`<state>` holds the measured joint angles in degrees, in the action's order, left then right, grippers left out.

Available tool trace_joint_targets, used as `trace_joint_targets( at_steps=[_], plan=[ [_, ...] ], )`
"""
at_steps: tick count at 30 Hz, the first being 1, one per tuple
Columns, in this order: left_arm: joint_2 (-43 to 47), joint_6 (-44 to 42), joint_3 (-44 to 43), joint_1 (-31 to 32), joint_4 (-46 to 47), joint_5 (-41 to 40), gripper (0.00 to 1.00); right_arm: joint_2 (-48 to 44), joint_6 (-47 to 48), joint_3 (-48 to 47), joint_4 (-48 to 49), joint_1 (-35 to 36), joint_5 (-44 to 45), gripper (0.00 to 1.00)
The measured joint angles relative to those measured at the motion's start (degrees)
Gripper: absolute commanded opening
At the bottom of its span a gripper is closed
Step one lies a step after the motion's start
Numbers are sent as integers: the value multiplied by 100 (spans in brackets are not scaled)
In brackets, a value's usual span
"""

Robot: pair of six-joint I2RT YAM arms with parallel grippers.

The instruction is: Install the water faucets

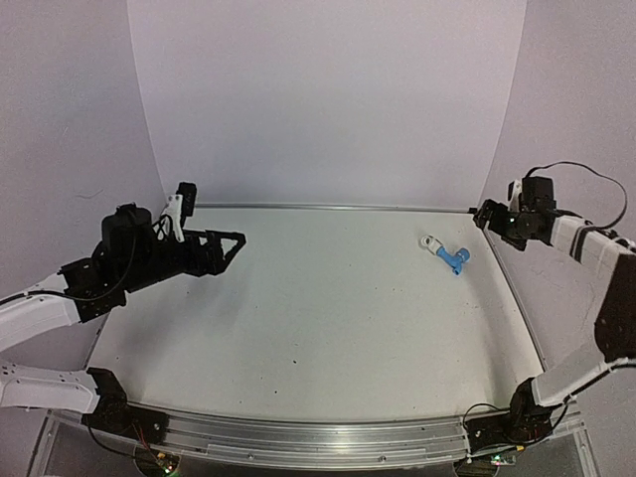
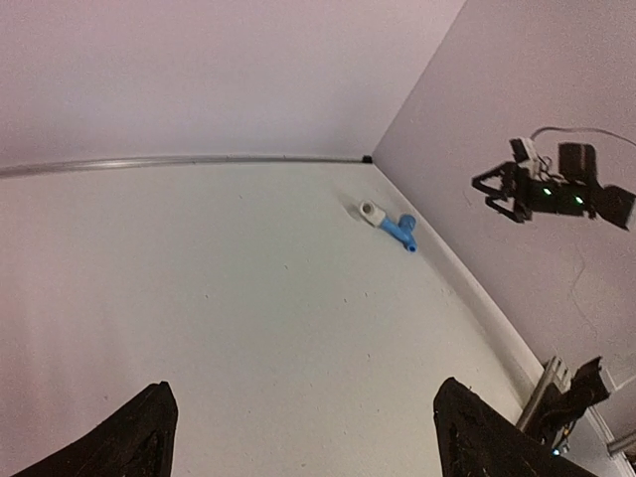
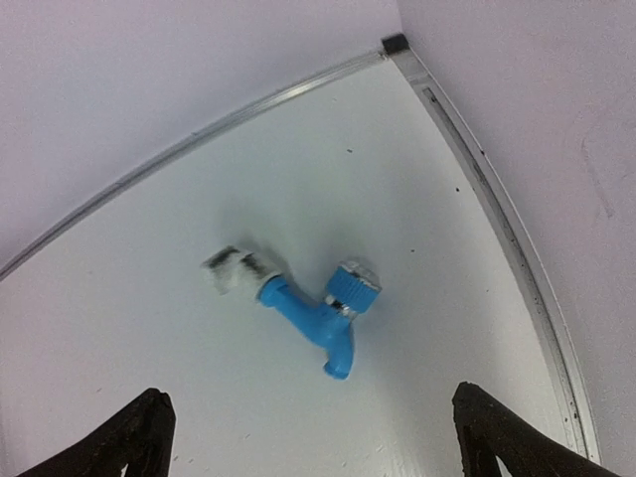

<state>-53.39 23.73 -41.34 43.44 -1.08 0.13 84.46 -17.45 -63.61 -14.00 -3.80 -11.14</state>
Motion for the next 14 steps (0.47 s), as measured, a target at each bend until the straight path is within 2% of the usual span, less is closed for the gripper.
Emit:
trace_joint_targets(
  at_steps=[4, 7, 14],
  plan=[
    [514, -141, -515, 0, -409, -675, 93, -1816, 189, 322, -252, 165, -718, 98],
    [930, -264, -803, 0, -620, -1035, 93, -2780, 261, 319, -307, 171, -1179, 98],
    [1810, -537, -1137, 0, -929, -1605, 94, -4201, 330, -132, -548, 169, -1492, 98]
  ],
)
